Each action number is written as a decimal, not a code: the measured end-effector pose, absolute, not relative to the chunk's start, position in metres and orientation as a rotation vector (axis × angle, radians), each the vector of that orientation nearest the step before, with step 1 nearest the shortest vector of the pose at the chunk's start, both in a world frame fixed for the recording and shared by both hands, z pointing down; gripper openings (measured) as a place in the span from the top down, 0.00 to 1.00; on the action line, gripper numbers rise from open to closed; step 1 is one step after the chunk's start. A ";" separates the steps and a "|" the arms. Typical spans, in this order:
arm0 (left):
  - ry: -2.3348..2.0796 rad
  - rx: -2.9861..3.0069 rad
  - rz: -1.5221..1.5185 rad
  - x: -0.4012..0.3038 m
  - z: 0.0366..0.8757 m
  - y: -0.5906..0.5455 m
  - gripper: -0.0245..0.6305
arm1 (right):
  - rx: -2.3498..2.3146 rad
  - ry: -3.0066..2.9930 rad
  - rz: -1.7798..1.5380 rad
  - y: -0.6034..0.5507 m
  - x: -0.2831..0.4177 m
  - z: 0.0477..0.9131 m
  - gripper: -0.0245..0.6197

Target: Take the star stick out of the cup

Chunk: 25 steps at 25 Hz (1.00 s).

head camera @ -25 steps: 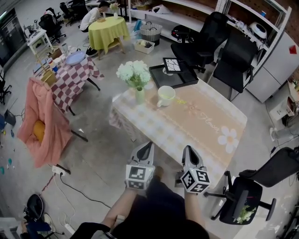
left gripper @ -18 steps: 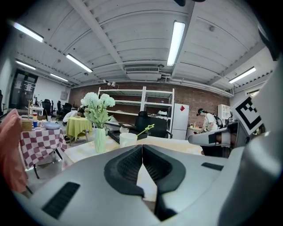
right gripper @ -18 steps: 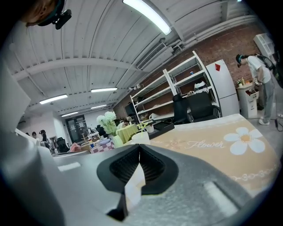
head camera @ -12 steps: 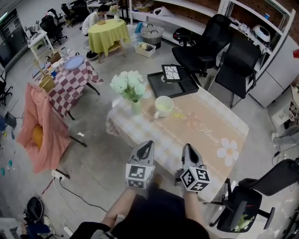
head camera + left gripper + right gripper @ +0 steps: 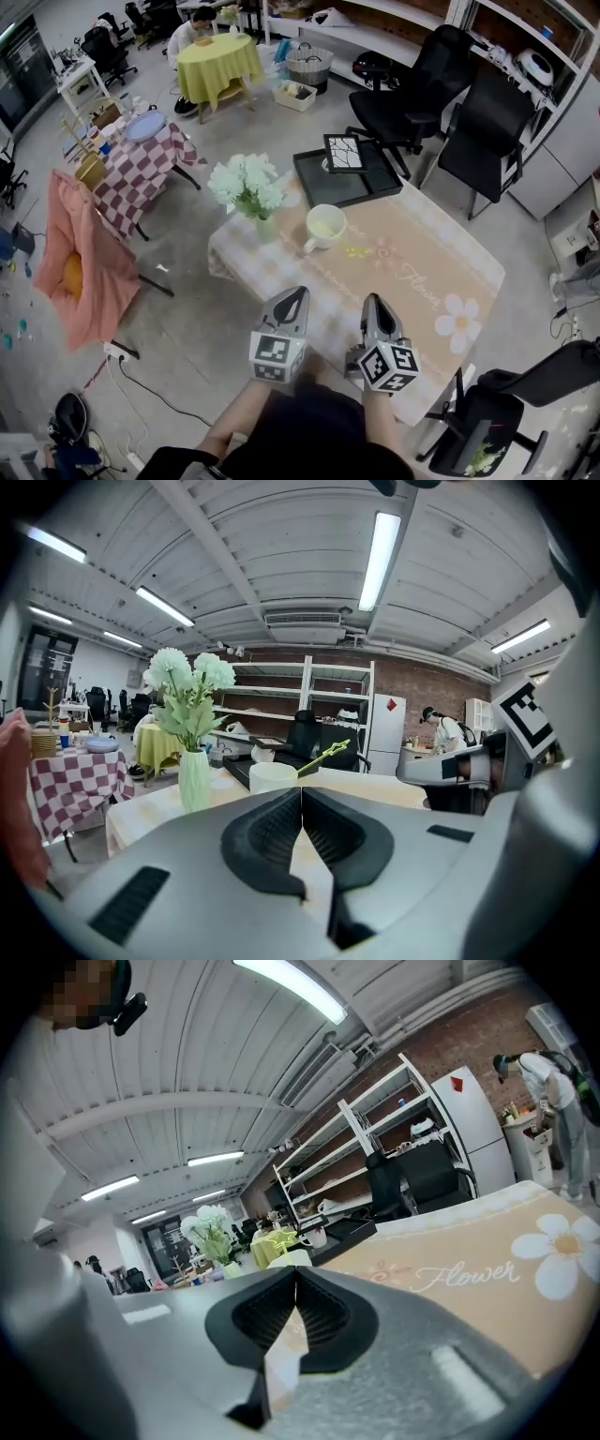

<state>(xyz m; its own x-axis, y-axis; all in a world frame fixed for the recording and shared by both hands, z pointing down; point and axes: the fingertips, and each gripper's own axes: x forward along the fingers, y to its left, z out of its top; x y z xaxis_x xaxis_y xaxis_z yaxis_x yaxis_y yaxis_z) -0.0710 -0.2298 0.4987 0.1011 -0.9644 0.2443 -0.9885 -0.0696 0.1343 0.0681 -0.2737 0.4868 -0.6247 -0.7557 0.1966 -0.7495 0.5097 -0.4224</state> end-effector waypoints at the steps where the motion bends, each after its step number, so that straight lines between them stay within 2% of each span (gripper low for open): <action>1: -1.936 2.112 0.138 -0.071 0.501 -0.233 0.95 | -1.348 2.710 -0.761 -0.277 0.068 0.487 0.96; 25: -1.685 2.293 0.259 -0.074 0.504 -0.279 0.95 | -1.556 2.432 -0.853 -0.298 0.080 0.488 0.96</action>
<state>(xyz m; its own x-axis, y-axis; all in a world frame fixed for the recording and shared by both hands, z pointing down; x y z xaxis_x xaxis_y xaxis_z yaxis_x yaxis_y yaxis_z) -0.0735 -0.2792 0.5036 0.3025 -0.9020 0.3079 -0.9529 -0.2786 0.1199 0.0801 -0.2978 0.4881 -0.4595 -0.8684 0.1863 -0.7945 0.3082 -0.5232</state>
